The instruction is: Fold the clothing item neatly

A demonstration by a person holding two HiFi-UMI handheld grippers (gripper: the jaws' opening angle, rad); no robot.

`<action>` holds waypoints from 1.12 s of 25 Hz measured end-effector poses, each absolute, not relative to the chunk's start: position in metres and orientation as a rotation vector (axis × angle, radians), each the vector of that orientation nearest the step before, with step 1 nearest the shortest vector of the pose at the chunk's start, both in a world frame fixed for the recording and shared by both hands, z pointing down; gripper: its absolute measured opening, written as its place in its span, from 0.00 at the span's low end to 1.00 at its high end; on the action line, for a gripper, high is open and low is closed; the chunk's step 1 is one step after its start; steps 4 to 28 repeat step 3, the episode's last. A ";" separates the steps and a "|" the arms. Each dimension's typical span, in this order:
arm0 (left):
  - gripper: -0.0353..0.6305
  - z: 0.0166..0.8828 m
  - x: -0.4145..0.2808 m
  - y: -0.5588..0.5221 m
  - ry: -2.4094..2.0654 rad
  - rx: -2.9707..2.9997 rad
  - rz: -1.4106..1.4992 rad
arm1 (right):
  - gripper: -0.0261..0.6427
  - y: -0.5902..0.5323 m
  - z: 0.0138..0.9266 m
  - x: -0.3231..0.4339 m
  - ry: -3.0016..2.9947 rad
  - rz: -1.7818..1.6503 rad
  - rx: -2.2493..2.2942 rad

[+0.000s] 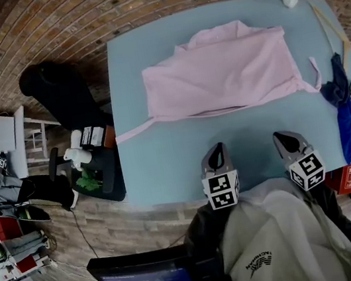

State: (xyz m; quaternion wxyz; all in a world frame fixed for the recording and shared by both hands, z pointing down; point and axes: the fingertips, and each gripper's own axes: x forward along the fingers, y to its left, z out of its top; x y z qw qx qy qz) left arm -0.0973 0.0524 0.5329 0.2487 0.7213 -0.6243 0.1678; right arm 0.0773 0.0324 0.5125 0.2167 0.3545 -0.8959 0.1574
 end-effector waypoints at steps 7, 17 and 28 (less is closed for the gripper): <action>0.06 0.533 -0.097 0.051 -1.701 1.963 0.462 | 0.04 0.031 0.513 0.078 -2.481 0.437 0.983; 0.06 0.533 -0.097 0.051 -1.701 1.963 0.462 | 0.04 0.031 0.513 0.078 -2.481 0.437 0.983; 0.06 0.533 -0.097 0.051 -1.701 1.963 0.462 | 0.04 0.031 0.513 0.078 -2.481 0.437 0.983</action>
